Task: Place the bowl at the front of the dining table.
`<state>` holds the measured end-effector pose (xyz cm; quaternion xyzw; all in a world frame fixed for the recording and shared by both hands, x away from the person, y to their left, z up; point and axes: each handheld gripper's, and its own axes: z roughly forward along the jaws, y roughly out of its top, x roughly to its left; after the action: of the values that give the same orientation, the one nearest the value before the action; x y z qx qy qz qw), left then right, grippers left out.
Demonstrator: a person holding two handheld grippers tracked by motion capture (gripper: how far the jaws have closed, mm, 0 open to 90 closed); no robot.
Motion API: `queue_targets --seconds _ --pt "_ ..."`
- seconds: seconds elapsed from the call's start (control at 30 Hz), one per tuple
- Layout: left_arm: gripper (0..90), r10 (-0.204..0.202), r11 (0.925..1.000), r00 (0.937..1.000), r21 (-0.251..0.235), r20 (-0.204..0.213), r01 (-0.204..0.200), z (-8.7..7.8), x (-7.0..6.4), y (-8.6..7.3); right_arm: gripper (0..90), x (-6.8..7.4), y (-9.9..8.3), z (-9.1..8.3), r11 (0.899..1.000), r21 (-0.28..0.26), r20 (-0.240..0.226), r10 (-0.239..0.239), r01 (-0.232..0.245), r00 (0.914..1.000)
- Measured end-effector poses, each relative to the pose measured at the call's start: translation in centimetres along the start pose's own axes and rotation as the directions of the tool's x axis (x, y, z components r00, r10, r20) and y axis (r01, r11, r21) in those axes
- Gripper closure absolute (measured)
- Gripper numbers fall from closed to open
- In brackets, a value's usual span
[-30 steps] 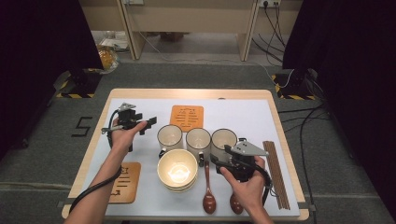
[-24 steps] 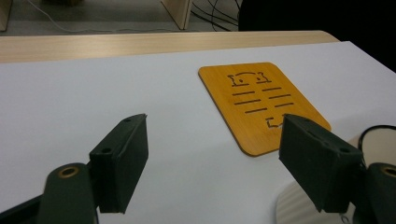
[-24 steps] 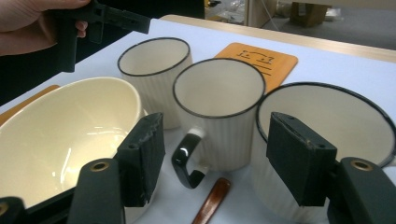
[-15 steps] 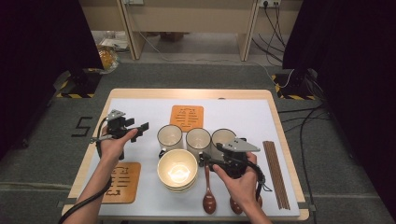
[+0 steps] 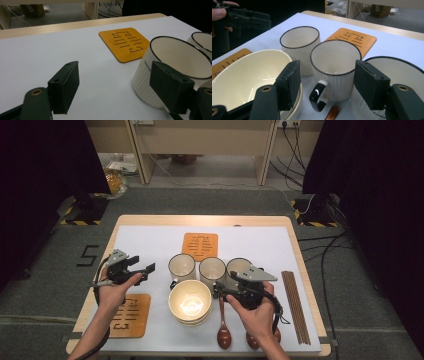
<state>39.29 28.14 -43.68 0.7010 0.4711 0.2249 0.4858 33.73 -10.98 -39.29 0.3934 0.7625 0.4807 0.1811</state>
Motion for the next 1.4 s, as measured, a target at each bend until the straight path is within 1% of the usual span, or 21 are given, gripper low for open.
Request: queue_targets --seconds 0.07,0.13,0.2,0.33,0.5,0.63,0.7,0.77,0.8,0.87,0.97,1.0,1.07,1.2,1.4 --pt "23.5 -0.005 1.0 1.0 -0.006 0.008 0.005 -0.6 -0.1 -0.4 38.6 0.2 0.0 0.0 1.0 0.001 0.001 -0.004 0.004 1.0" --pt "23.5 0.006 0.9999 1.0 -0.013 0.004 -0.006 -1.4 -0.2 -0.9 38.7 0.3 -0.1 -0.1 1.0 0.004 0.004 -0.005 0.005 1.0" --pt "23.5 0.001 0.9997 1.0 -0.024 0.008 -0.001 -2.1 -0.4 -1.4 38.9 0.4 -0.1 -0.1 1.0 0.008 0.004 -0.005 0.005 1.0" --pt "23.4 0.011 0.9994 0.9999 -0.033 0.005 -0.01 -3.5 -0.6 -2.4 39.3 0.6 0.1 0.0 1.0 0.01 -0.004 -0.013 0.013 0.9999" --pt "23.3 0.02 0.9988 0.9998 -0.045 -0.003 -0.02 -5.1 -0.9 -3.8 40.1 0.9 0.4 0.6 1.0 0.02 -0.017 -0.021 0.021 0.9996" --pt "23.2 0.031 0.9978 0.9995 -0.058 0.003 -0.031 -6.2 -1.5 -4.8 40.9 1.2 0.5 1.2 0.999 0.031 -0.034 -0.031 0.032 0.9989" --pt "23.3 0.03 0.9973 0.9996 -0.068 0.002 -0.029 -6.6 -1.8 -5.4 41.1 1.4 0.6 1.5 0.999 0.038 -0.043 -0.031 0.033 0.9986" --pt "23.3 0.031 0.9969 0.9995 -0.072 0.008 -0.03 -6.9 -2.1 -5.9 41.4 1.5 0.6 1.8 0.998 0.046 -0.05 -0.039 0.041 0.998" --pt "23.3 0.029 0.9973 0.9995 -0.068 0.008 -0.028 -7.0 -2.2 -6.1 41.8 1.7 0.7 2.0 0.998 0.051 -0.053 -0.041 0.044 0.9978" --pt "23.2 0.039 0.9974 0.9992 -0.061 0.005 -0.039 -7.0 -2.3 -6.5 42.6 1.9 0.8 2.3 0.997 0.057 -0.059 -0.048 0.051 0.9971" --pt "23.1 0.038 0.9981 0.9993 -0.05 0.006 -0.037 -7.1 -2.3 -7.1 44.3 2.1 0.9 2.7 0.996 0.062 -0.07 -0.052 0.057 0.9962" --pt "23.1 0.038 0.9982 0.9993 -0.046 0.003 -0.038 -7.1 -2.2 -7.2 44.8 2.3 0.9 2.9 0.996 0.065 -0.073 -0.053 0.058 0.9959" --pt "23.0 0.026 0.9983 0.9997 -0.052 0.001 -0.026 -7.2 -2.1 -7.2 46.8 2.4 1.0 3.2 0.995 0.076 -0.08 -0.061 0.067 0.9949" --pt "22.9 0.026 0.9982 0.9997 -0.055 0.002 -0.026 -7.3 -2.2 -7.1 50.9 2.6 1.1 4.0 0.992 0.097 -0.099 -0.072 0.081 0.9925" --pt "22.9 0.03 0.9985 0.9995 -0.045 0.011 -0.03 -7.1 -2.4 -7.3 54.5 2.9 1.3 4.8 0.988 0.122 -0.113 -0.082 0.096 0.9902"
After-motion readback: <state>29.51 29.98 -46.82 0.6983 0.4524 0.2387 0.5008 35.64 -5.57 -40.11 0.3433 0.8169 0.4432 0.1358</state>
